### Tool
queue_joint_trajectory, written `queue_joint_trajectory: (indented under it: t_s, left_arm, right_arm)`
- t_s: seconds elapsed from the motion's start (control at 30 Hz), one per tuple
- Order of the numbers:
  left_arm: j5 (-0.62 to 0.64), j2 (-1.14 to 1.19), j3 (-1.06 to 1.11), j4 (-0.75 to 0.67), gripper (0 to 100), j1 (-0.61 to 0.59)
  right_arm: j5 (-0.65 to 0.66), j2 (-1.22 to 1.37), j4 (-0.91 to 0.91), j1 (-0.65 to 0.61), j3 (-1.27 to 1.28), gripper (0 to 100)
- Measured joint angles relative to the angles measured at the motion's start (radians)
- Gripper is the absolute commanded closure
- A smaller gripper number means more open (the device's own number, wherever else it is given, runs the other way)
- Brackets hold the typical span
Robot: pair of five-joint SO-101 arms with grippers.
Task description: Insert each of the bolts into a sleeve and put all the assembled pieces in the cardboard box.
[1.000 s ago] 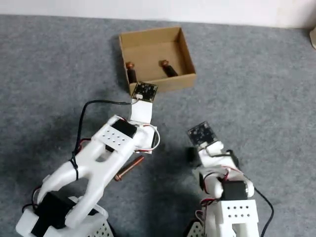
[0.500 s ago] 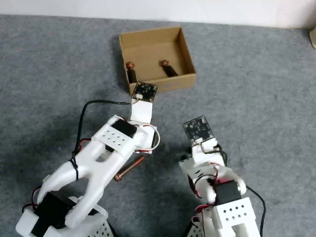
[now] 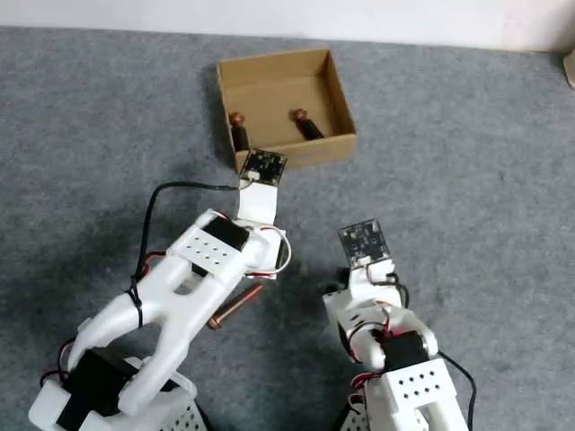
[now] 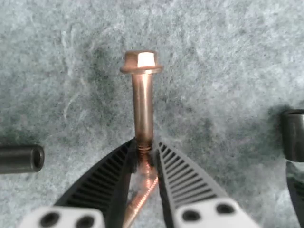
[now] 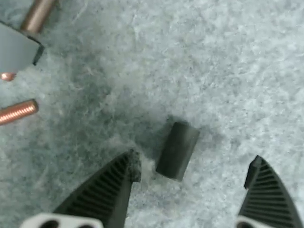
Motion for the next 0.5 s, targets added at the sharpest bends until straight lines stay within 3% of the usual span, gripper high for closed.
queue_joint_trajectory:
  t_s: [0.5]
  left_arm:
    - [0.002, 0.0, 0.0, 0.0, 100, 0.0]
  right_arm:
    - [0.0, 0.0, 0.006, 0.0, 0.0, 67.8]
